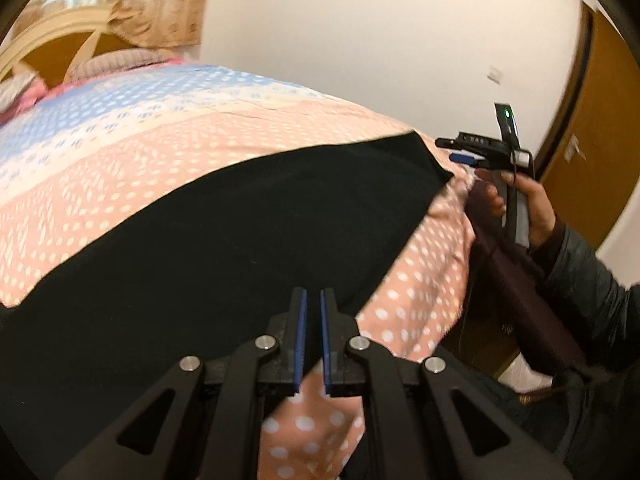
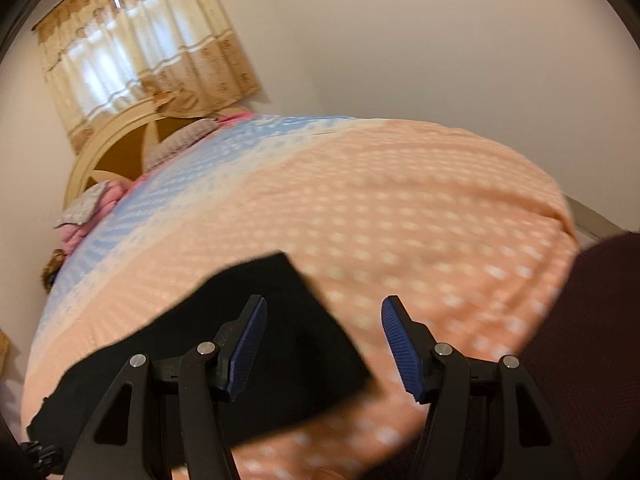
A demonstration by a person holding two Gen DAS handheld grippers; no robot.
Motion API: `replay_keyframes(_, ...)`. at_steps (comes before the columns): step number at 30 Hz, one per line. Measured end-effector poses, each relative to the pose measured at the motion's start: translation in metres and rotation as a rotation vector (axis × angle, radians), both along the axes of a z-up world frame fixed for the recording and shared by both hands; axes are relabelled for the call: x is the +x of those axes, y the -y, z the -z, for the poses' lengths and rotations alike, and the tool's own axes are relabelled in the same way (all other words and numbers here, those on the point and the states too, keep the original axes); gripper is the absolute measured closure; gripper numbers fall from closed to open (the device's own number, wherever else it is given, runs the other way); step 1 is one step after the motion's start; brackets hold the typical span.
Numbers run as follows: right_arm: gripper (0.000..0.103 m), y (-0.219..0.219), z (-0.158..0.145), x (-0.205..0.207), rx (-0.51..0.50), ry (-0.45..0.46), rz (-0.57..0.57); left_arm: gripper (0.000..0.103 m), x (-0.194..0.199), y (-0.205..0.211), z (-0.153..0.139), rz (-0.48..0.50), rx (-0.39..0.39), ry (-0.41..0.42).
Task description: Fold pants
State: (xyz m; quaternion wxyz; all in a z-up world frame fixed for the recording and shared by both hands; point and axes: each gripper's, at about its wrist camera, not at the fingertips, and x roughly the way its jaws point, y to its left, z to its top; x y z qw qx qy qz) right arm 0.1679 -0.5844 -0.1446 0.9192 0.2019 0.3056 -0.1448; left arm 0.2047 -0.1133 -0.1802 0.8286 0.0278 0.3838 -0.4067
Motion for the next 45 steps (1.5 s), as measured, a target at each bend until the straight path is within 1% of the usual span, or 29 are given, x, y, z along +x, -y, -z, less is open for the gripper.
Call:
replay_keyframes(2, 0.042, -0.007, 0.004, 0.021, 0.009, -0.027, -0.022, 0.096, 0.002, 0.002, 0.007, -0.001, 0.008, -0.021)
replay_keyframes(4, 0.042, -0.008, 0.012, 0.039, 0.004, -0.064, -0.020, 0.096, -0.001, 0.008, 0.017, 0.023, 0.033, -0.050)
replay_keyframes(5, 0.042, -0.008, 0.018, 0.048, -0.028, -0.103, -0.002, 0.096, -0.003, 0.012, 0.023, 0.045, 0.054, -0.073)
replay_keyframes(6, 0.042, -0.009, 0.021, 0.051, -0.060, -0.127, 0.024, 0.096, -0.008, 0.014, 0.025, 0.047, 0.062, -0.052)
replay_keyframes(7, 0.042, -0.009, 0.024, 0.053, -0.066, -0.128, 0.032, 0.096, -0.011, 0.014, 0.024, 0.050, 0.063, -0.038)
replay_keyframes(10, 0.042, -0.009, 0.021, 0.046, -0.014, -0.081, 0.020, 0.096, -0.010, 0.011, 0.023, 0.048, 0.047, -0.065)
replay_keyframes(11, 0.045, -0.010, 0.019, 0.043, 0.001, -0.065, -0.007, 0.096, -0.007, 0.010, 0.025, 0.043, 0.041, -0.076)
replay_keyframes(12, 0.059, -0.013, 0.018, 0.041, 0.006, -0.057, -0.041, 0.096, -0.006, 0.010, 0.026, 0.039, 0.032, -0.086)
replay_keyframes(13, 0.067, -0.019, 0.018, 0.041, -0.014, -0.070, -0.074, 0.096, -0.005, 0.010, 0.027, 0.036, 0.026, -0.091)
replay_keyframes(14, 0.077, -0.023, 0.018, 0.040, -0.048, -0.084, -0.081, 0.096, -0.006, 0.010, 0.027, 0.035, 0.027, -0.091)
replay_keyframes(15, 0.079, -0.025, 0.017, 0.038, -0.069, -0.083, -0.093, 0.096, -0.006, 0.011, 0.027, 0.035, 0.032, -0.086)
replay_keyframes(17, 0.080, -0.027, 0.017, 0.036, -0.062, -0.076, -0.121, 0.096, -0.008, 0.011, 0.027, 0.035, 0.038, -0.082)
replay_keyframes(20, 0.080, -0.021, 0.016, 0.034, -0.049, -0.065, -0.131, 0.096, -0.005, 0.009, 0.026, 0.034, 0.036, -0.090)
replay_keyframes(22, 0.068, -0.015, 0.015, 0.037, -0.044, -0.046, -0.119, 0.096, -0.005, 0.010, 0.027, 0.035, 0.037, -0.090)
replay_keyframes(24, 0.067, -0.011, 0.014, 0.041, -0.041, -0.032, -0.122, 0.096, -0.005, 0.010, 0.027, 0.036, 0.035, -0.092)
replay_keyframes(25, 0.067, -0.009, 0.014, 0.045, -0.019, -0.023, -0.145, 0.096, -0.005, 0.010, 0.027, 0.035, 0.035, -0.093)
replay_keyframes(26, 0.070, -0.008, 0.015, 0.048, -0.001, -0.023, -0.163, 0.096, -0.005, 0.010, 0.028, 0.035, 0.034, -0.095)
replay_keyframes(27, 0.086, -0.011, 0.015, 0.050, 0.001, -0.031, -0.175, 0.096, -0.005, 0.011, 0.028, 0.035, 0.033, -0.095)
replay_keyframes(29, 0.088, -0.022, 0.010, 0.048, -0.053, -0.029, -0.198, 0.096, -0.005, 0.012, 0.028, 0.034, 0.031, -0.096)
replay_keyframes(30, 0.088, -0.032, 0.005, 0.042, -0.103, -0.013, -0.213, 0.096, -0.005, 0.011, 0.028, 0.034, 0.030, -0.097)
replay_keyframes(31, 0.088, -0.041, 0.001, 0.037, -0.150, 0.001, -0.225, 0.096, -0.005, 0.009, 0.027, 0.033, 0.027, -0.097)
replay_keyframes(33, 0.088, -0.069, -0.009, 0.019, -0.287, 0.052, -0.269, 0.096, -0.005, 0.009, 0.027, 0.032, 0.026, -0.097)
replay_keyframes(37, 0.088, -0.095, -0.015, -0.002, -0.359, 0.104, -0.387, 0.096, -0.005, 0.008, 0.026, 0.031, 0.025, -0.096)
replay_keyframes(39, 0.088, -0.098, -0.016, -0.005, -0.404, 0.105, -0.382, 0.096, -0.005, 0.008, 0.026, 0.028, 0.023, -0.096)
replay_keyframes(41, 0.088, -0.088, -0.016, 0.004, -0.422, 0.079, -0.311, 0.096, -0.006, 0.007, 0.026, 0.028, 0.023, -0.094)
replay_keyframes(42, 0.081, -0.077, -0.015, 0.009, -0.413, 0.062, -0.259, 0.096, -0.006, 0.007, 0.026, 0.028, 0.023, -0.094)
replay_keyframes(43, 0.072, -0.062, -0.012, 0.019, -0.401, 0.023, -0.194, 0.096, -0.006, 0.007, 0.026, 0.028, 0.023, -0.094)
replay_keyframes(44, 0.053, -0.049, -0.009, 0.028, -0.388, -0.027, -0.137, 0.096, -0.006, 0.007, 0.026, 0.029, 0.023, -0.095)
replay_keyframes(45, 0.047, -0.035, -0.005, 0.035, -0.367, -0.063, -0.080, 0.096, -0.005, 0.007, 0.025, 0.029, 0.023, -0.095)
